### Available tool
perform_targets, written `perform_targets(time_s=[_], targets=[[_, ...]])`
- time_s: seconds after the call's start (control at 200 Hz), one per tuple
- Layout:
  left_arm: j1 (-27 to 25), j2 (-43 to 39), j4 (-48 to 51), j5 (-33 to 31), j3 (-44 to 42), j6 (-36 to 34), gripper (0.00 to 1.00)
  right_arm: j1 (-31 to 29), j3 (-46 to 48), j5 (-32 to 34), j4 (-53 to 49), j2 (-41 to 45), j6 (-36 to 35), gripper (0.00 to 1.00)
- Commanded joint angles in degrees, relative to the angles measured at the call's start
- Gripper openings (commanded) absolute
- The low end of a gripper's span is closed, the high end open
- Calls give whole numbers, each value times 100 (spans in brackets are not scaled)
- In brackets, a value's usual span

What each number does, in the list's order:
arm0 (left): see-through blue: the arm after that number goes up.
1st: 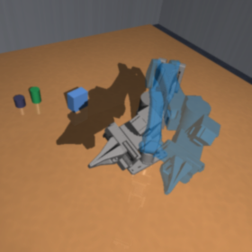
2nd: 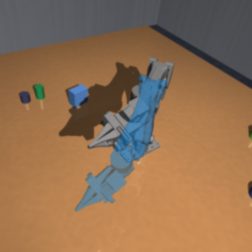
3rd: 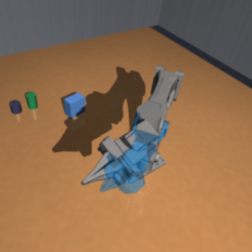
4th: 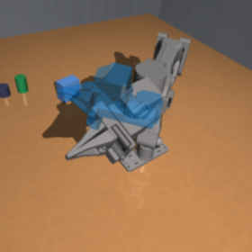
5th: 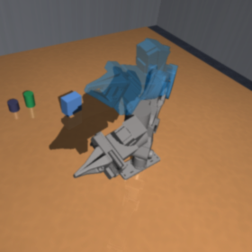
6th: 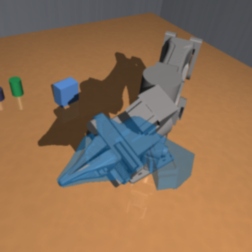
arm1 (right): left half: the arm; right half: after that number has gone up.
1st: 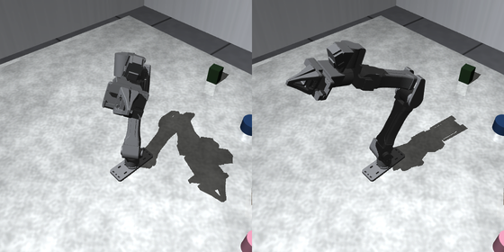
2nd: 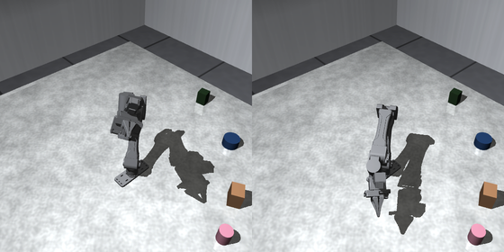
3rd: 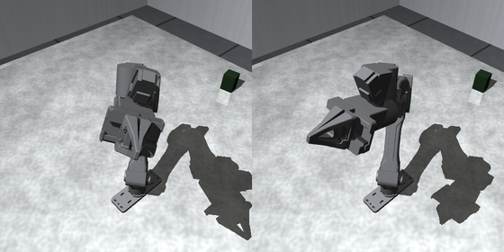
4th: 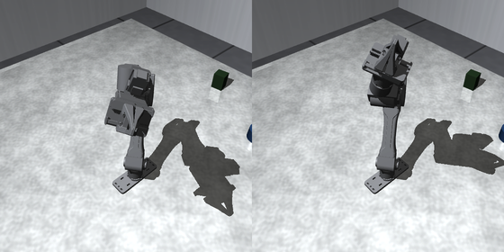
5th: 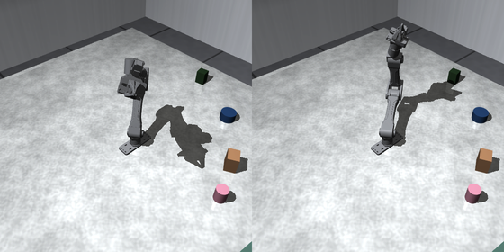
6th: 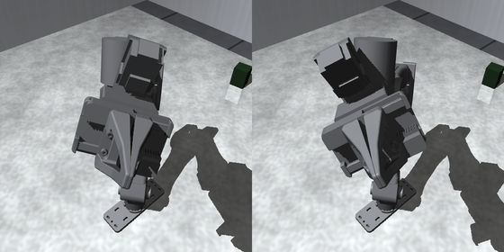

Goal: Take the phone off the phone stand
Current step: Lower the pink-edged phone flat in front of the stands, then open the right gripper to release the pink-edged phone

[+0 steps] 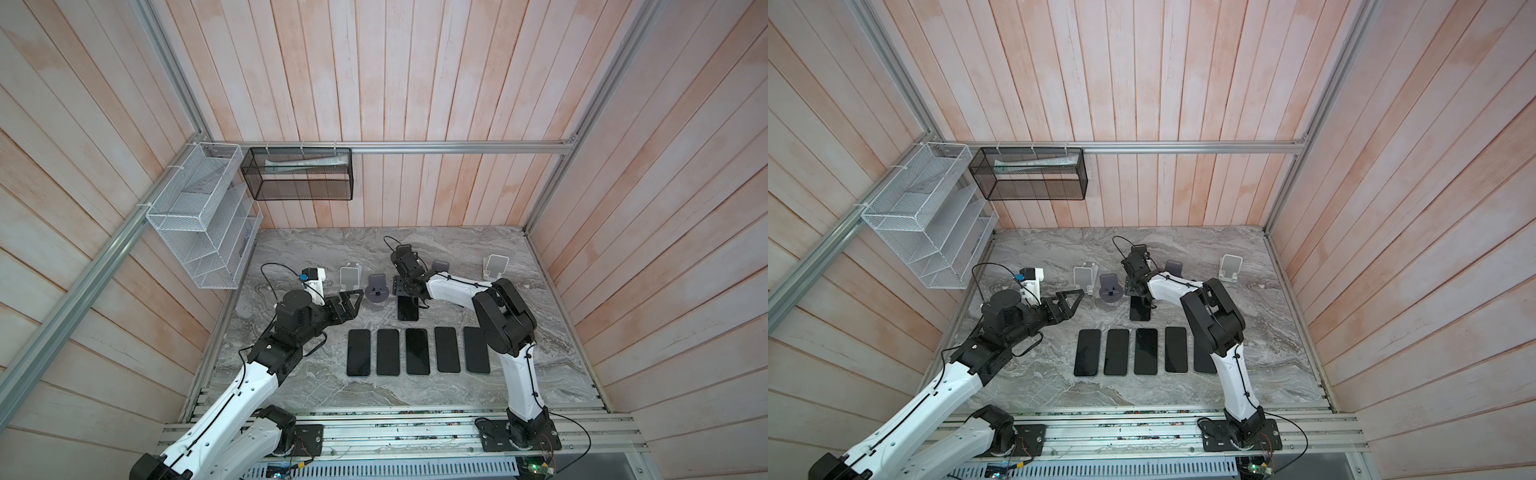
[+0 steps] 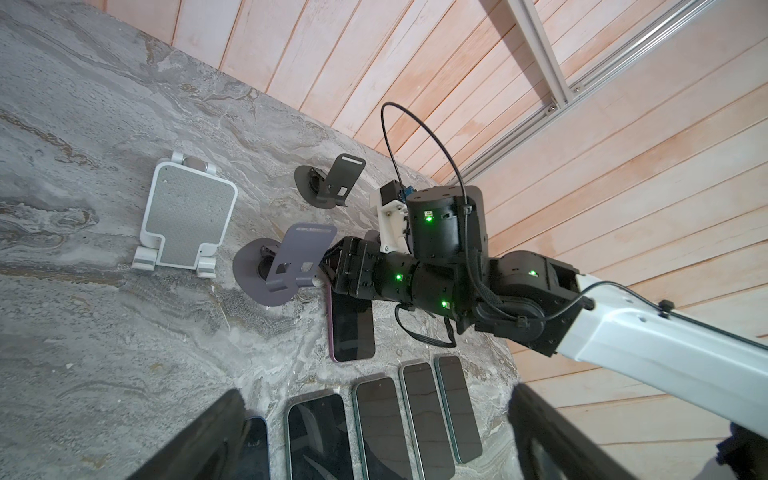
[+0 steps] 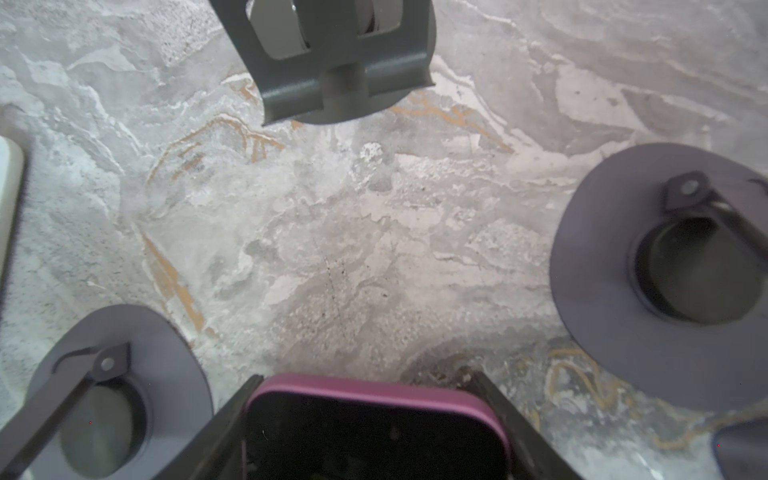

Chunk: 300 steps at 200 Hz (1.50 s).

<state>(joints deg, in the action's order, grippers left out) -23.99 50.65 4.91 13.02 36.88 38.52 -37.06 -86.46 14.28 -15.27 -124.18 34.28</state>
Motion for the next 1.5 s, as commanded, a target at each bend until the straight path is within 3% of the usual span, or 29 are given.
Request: perform_targets(time_s=[0.0, 0.425, 1.04, 1.255, 1.496], targets=[[30, -114, -194, -20, -226, 58, 100, -14, 291, 0, -415, -71, 43, 69], [22, 133, -271, 237, -424, 142, 100, -163, 320, 294, -646, -58, 13, 74], [20, 1, 363, 72, -322, 46, 100, -161, 196, -72, -540, -151, -457, 80], [26, -207, 1048, -349, 184, -255, 100, -166, 91, -222, -460, 467, -639, 87], [23, -350, 2066, -742, 1052, -695, 100, -153, -230, 94, -687, 1443, -1039, 93]])
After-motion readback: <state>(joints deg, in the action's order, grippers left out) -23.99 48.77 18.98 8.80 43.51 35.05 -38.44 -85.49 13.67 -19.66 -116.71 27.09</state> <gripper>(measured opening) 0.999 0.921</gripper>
